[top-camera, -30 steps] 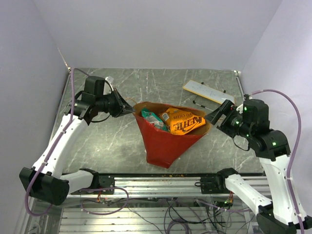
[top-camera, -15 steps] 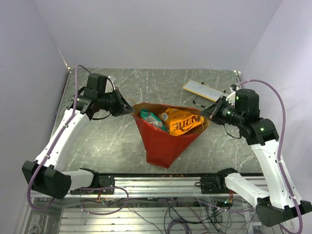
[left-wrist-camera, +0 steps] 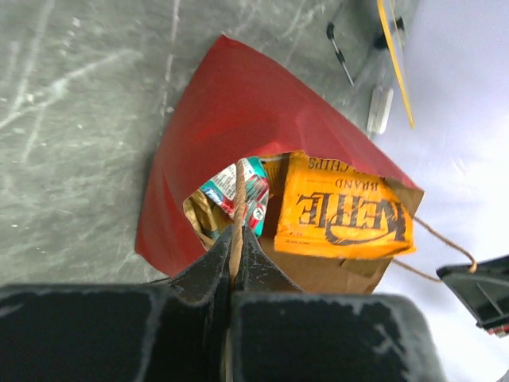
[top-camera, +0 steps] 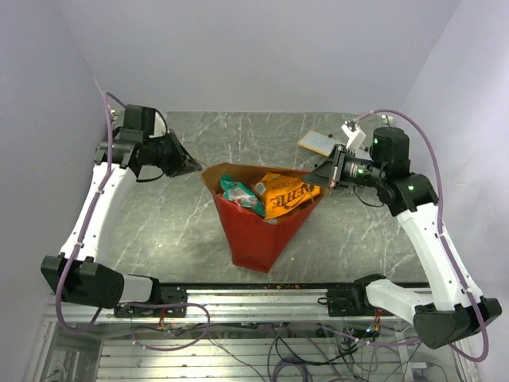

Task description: Take the snacks out of the paper bag

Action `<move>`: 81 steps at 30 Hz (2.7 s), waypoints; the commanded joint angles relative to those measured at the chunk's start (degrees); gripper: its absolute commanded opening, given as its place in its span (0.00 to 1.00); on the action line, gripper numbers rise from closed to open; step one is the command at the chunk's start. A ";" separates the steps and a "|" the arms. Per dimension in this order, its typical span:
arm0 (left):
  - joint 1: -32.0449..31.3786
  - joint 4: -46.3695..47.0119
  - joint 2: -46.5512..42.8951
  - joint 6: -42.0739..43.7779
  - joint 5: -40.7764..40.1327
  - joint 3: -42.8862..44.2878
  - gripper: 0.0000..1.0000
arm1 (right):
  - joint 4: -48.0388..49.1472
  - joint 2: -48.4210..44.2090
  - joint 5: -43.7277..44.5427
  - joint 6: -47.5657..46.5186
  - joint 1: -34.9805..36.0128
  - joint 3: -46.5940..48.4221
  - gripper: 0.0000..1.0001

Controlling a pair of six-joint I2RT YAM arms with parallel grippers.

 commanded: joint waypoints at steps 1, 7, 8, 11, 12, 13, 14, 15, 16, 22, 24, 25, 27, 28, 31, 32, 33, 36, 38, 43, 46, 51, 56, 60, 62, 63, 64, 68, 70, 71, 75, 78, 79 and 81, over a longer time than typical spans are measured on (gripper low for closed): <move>6.50 -4.04 -0.33 4.78 0.00 7.80 0.07 | 16.35 1.02 -11.59 3.82 2.37 -0.09 0.00; 11.19 -5.57 0.61 7.85 2.63 7.35 0.07 | 18.39 9.50 -3.60 2.94 17.31 6.46 0.00; 11.29 -5.99 0.32 7.92 2.75 6.74 0.07 | 18.39 11.03 -2.73 3.54 18.47 8.07 0.00; 11.42 -6.28 -1.63 7.82 2.52 4.59 0.07 | 20.48 13.81 -0.63 6.10 19.42 10.55 0.00; 11.50 -6.51 -1.99 7.84 2.69 4.01 0.07 | 20.32 14.11 1.36 6.23 19.44 11.44 0.00; 11.51 -6.84 -2.08 7.87 2.97 3.53 0.07 | 19.63 14.16 3.49 6.01 19.35 12.32 0.00; 11.51 -7.31 -1.95 8.00 3.44 3.15 0.07 | 18.83 14.00 5.44 5.79 19.31 12.90 0.00; 11.51 -8.04 -1.83 8.24 3.57 2.97 0.07 | 18.17 13.59 7.13 5.65 19.28 13.07 0.00; 11.53 -8.65 -1.92 8.38 3.44 2.84 0.07 | 17.46 13.11 8.67 5.74 19.33 12.85 0.00; 11.51 -11.39 -2.09 11.31 2.88 2.65 0.07 | 13.09 7.92 18.59 7.03 18.89 5.49 0.01; 11.51 -12.73 -2.22 12.70 2.84 2.94 0.07 | 11.75 6.52 20.64 8.53 18.50 3.11 0.05; 11.51 -12.59 -2.80 12.86 2.77 2.39 0.07 | 11.15 5.75 22.10 9.72 18.41 2.07 0.07; 11.51 -10.77 -4.76 12.29 3.09 0.27 0.07 | 9.74 4.41 25.07 12.12 18.25 0.09 0.19; 11.51 -9.93 -5.62 12.01 3.59 -0.64 0.07 | 9.22 3.83 26.00 13.05 18.15 -0.38 0.28; 11.51 -8.97 -6.87 11.53 5.36 -2.19 0.07 | 12.30 2.30 25.07 14.49 18.18 -2.58 0.44; 11.51 -8.94 -6.84 11.68 6.09 -2.29 0.07 | 12.71 2.12 25.11 15.12 18.16 -3.06 0.47; 11.51 -9.03 -6.73 11.80 6.47 -2.30 0.07 | 13.18 1.75 25.15 15.95 18.14 -3.52 0.52; 11.51 -9.87 -6.33 12.52 7.16 -1.53 0.07 | 15.39 0.86 25.25 17.54 18.14 -5.45 0.64; 11.51 -10.21 -6.24 13.05 6.59 -1.08 0.07 | 18.19 0.20 25.23 18.75 18.14 -7.74 0.67; 11.51 -10.55 -6.08 12.96 6.74 -1.75 0.07 | 27.61 0.81 23.57 19.44 18.19 -11.23 0.73; 11.51 -9.76 -5.58 12.33 9.35 -2.06 0.07 | 30.31 1.70 23.59 19.29 18.19 -11.17 0.69; 11.13 -8.73 -4.78 11.20 12.48 -1.86 0.07 | 38.01 1.93 25.57 22.08 18.14 -16.17 0.44; 10.90 -8.59 -4.48 10.33 13.34 -0.75 0.07 | 41.34 2.96 26.15 22.46 18.18 -16.81 0.43; 10.90 -6.86 -5.48 8.30 13.80 -2.11 0.08 | 41.91 4.20 25.51 21.31 18.06 -16.00 0.42; 10.85 -5.91 -5.71 6.91 14.86 -3.10 0.08 | 41.85 4.86 25.56 20.56 18.00 -15.23 0.36; 10.81 -5.19 -5.89 6.30 15.30 -3.44 0.08 | 42.16 5.14 25.38 20.50 17.94 -15.22 0.35; 10.73 -4.14 -6.18 5.72 15.84 -3.62 0.08 | 43.14 5.42 25.15 20.62 17.88 -15.21 0.34; 10.64 -5.24 -5.25 5.89 15.23 -0.94 0.07 | 46.10 5.31 24.61 23.35 17.78 -15.26 0.15; 10.63 -7.71 -4.32 6.86 15.88 1.28 0.07 | 46.82 4.66 25.17 23.80 17.71 -15.42 0.00; 10.59 -8.38 -4.08 7.10 15.99 2.10 0.07 | 46.04 4.31 25.79 23.11 17.45 -15.25 0.00; 7.66 -5.85 -5.01 2.72 15.10 2.44 0.07 | 36.57 2.50 27.57 17.83 14.59 -8.64 0.00; 1.44 -0.42 -6.33 -3.59 11.54 1.75 0.07 | 27.79 1.61 22.16 16.58 7.09 -4.78 0.00; -1.10 1.07 -6.66 -5.43 9.73 1.47 0.07 | 25.87 1.16 19.11 15.70 2.97 -4.01 0.00; -6.30 4.10 -7.06 -8.94 6.04 0.24 0.07 | 21.07 0.31 16.45 12.46 -0.93 -1.71 0.00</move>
